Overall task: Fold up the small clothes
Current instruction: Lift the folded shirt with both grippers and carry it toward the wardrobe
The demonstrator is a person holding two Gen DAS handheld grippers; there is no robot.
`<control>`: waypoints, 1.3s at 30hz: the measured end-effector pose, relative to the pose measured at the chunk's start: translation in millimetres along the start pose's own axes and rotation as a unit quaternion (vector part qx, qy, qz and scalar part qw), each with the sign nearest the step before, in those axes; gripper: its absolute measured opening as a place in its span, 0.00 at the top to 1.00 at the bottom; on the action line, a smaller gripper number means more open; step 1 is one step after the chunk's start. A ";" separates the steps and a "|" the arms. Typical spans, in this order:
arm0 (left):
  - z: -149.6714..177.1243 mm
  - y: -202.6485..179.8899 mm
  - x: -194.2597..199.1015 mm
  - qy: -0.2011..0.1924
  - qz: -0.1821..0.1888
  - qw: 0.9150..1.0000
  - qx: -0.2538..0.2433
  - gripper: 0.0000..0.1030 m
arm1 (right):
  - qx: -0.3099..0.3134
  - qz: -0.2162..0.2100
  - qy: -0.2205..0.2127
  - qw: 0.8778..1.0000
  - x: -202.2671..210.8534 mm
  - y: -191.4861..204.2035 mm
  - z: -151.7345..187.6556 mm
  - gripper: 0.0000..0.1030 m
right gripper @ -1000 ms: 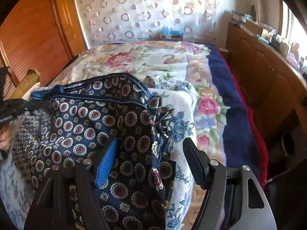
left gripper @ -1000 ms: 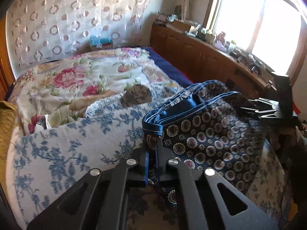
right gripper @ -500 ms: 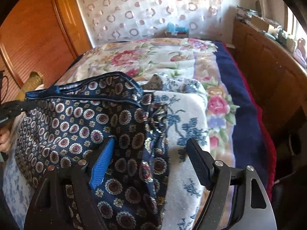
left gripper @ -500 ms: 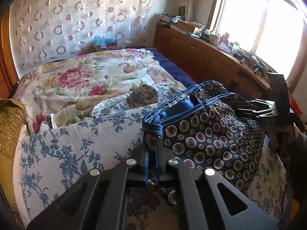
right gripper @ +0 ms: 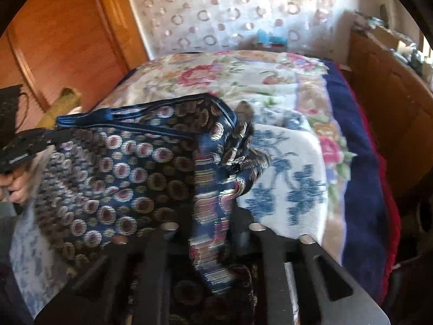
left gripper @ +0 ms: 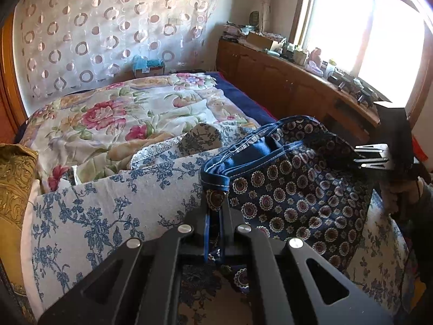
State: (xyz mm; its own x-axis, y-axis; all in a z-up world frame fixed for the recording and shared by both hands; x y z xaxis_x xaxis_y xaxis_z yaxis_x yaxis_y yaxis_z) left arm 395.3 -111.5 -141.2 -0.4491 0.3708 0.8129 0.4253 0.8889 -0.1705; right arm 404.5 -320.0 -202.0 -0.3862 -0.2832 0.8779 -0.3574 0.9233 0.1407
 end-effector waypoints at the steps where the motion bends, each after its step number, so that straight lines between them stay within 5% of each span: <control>1: 0.5 -0.8 2.8 -0.003 0.000 1.000 -0.001 0.98 | 0.004 0.007 -0.001 1.000 0.8 2.4 -0.1 0.89; 10: 6.2 -4.0 51.6 -0.042 0.009 0.999 -0.001 0.98 | -0.003 0.025 -0.060 0.998 36.5 20.8 -4.4 0.91; 21: 41.2 31.7 145.1 -0.118 -0.021 0.992 0.036 0.98 | 0.063 0.018 -0.131 0.989 89.7 101.7 -41.8 0.91; 29: 89.6 94.3 222.4 -0.176 -0.084 0.976 0.097 0.98 | 0.145 -0.011 -0.165 0.975 98.0 196.0 -93.2 0.92; 39: 156.7 194.5 245.8 -0.194 -0.139 0.949 0.206 0.98 | 0.269 -0.047 -0.165 0.948 54.2 352.5 -188.2 0.92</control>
State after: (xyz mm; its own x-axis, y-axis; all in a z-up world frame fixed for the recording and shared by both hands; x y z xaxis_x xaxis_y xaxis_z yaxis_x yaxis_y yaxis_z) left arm 244.5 194.7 -61.9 -0.7887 0.1069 0.6055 -0.0596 0.9668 -0.2483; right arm 417.6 39.0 -18.7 -0.5445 -0.5056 0.6693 -0.7507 0.6496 -0.1199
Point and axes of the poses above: each gripper's, at about its wrist camera, not at the fingertips, and x roughly against the way its jaws point, y to its left, z to its underside, the point moved 8 cm from there along -x, roughly the way its jaws point, and after that the axes turned 12 degrees about y, right-handed, at the moved point
